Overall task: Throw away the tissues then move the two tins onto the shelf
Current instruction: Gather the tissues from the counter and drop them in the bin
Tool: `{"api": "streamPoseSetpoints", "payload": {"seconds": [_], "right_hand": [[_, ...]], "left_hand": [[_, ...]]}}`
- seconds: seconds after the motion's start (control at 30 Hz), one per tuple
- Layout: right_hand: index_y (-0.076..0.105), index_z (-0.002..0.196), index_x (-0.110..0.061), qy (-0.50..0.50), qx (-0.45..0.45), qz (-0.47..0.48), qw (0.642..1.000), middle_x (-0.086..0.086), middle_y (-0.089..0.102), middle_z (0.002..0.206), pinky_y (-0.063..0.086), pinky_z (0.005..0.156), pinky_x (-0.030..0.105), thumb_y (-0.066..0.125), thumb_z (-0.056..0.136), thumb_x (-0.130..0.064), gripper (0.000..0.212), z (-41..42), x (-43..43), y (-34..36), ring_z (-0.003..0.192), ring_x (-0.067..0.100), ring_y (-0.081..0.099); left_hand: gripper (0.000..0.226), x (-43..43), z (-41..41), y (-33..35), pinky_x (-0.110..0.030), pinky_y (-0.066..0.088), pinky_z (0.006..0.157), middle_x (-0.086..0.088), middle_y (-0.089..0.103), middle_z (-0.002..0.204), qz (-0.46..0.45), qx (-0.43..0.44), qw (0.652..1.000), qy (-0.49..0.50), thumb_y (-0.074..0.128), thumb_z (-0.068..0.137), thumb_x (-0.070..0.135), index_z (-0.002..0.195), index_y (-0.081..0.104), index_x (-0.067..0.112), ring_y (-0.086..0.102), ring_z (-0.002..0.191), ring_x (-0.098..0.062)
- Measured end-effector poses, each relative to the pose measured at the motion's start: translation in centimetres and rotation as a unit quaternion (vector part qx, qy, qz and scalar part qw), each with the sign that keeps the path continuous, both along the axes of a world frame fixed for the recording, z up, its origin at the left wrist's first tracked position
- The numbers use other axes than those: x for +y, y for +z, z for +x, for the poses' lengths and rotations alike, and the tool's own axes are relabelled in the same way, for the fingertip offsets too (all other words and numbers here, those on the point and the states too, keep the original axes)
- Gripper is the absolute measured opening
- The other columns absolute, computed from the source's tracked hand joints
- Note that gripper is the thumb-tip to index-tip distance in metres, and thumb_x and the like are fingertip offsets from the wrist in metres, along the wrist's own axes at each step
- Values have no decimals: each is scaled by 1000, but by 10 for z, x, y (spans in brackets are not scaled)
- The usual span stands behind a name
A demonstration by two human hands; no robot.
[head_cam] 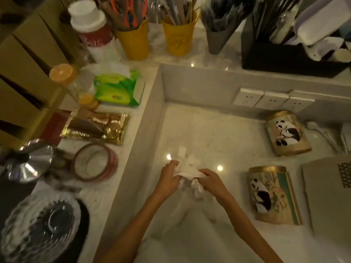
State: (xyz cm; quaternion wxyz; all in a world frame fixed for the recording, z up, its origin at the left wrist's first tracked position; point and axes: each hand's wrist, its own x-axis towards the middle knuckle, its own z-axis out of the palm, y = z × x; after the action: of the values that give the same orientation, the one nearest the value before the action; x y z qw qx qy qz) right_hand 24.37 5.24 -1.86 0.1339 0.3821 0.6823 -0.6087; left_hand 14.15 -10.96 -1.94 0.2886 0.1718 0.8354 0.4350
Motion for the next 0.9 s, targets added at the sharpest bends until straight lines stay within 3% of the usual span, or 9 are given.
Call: {"api": "streamPoseSetpoints", "payload": {"seconds": [0.07, 0.17, 0.23, 0.37, 0.53, 0.67, 0.77, 0.83, 0.9], "right_hand": [[72, 95, -30, -40, 11, -42, 998, 0, 74, 95, 59, 64, 27, 65, 76, -24, 21, 47, -21, 5, 81, 15, 71], [71, 101, -24, -80, 27, -81, 993, 11, 74, 99, 59, 76, 45, 64, 83, -21, 19, 99, -33, 8, 88, 27, 72], [68, 104, -18, -84, 25, -81, 993, 17, 71, 104, 57, 78, 43, 60, 89, -12, 19, 118, -34, 8, 88, 27, 70], [66, 100, -19, -16, 41, -15, 999, 16, 66, 109, 54, 78, 33, 57, 88, 0, 24, 127, -36, 5, 90, 21, 64], [64, 90, -32, 203, 127, 64, 969, -9, 57, 105, 38, 81, -1, 59, 85, 10, 42, 114, -63, 2, 102, 16, 57], [61, 98, -38, 352, 148, 24, 924, -7, 56, 109, 39, 88, 6, 57, 88, -5, 35, 96, -111, 20, 106, 7, 56], [60, 118, -42, 356, 135, -104, 919, -5, 58, 128, 47, 100, 26, 58, 90, -15, 39, 93, -143, 37, 120, 6, 54], [56, 129, -41, 352, 133, -132, 917, -9, 56, 136, 49, 100, 30, 61, 90, -24, 43, 95, -165, 44, 124, 8, 54], [56, 125, -50, 346, 137, -112, 921, -13, 56, 134, 49, 100, 29, 62, 91, -21, 45, 97, -190, 46, 120, 4, 56]], "left_hand": [[7, -21, 35, 4, -31, 50, 75, -4, 66, 96, 17, -28, 999, 18, 61, 92, 6, 98, 64, 9, 63, 85, -15], [33, -51, 72, 7, -30, 41, 61, -3, 55, 68, 25, -60, 995, 75, 58, 90, -6, 66, 51, 14, 52, 68, -15], [28, -70, 93, 12, -29, 47, 60, -5, 61, 72, 70, -131, 977, 150, 54, 91, -8, 71, 58, 12, 58, 66, -17], [27, -92, 126, 24, -24, 54, 74, -6, 70, 103, 128, -263, 919, 266, 49, 95, -2, 109, 63, 17, 68, 87, -13], [35, -112, 164, 33, -18, 55, 79, 18, 71, 111, 147, -298, 919, 212, 59, 96, 18, 126, 54, 34, 66, 105, -2], [39, -127, 197, 36, -29, 56, 89, 8, 66, 123, 143, -310, 914, 221, 65, 94, 25, 128, 51, 37, 64, 113, -8], [46, -159, 212, 32, -42, 54, 98, -8, 62, 132, 181, -281, 888, 317, 64, 93, 13, 136, 47, 20, 63, 118, -20], [39, -191, 217, 30, -42, 59, 89, -13, 64, 128, 222, -310, 851, 361, 59, 96, 11, 133, 50, 13, 68, 109, -24], [21, -224, 217, 30, -42, 60, 81, -19, 62, 126, 177, -326, 835, 407, 52, 98, 13, 118, 58, 15, 70, 101, -27]]}}
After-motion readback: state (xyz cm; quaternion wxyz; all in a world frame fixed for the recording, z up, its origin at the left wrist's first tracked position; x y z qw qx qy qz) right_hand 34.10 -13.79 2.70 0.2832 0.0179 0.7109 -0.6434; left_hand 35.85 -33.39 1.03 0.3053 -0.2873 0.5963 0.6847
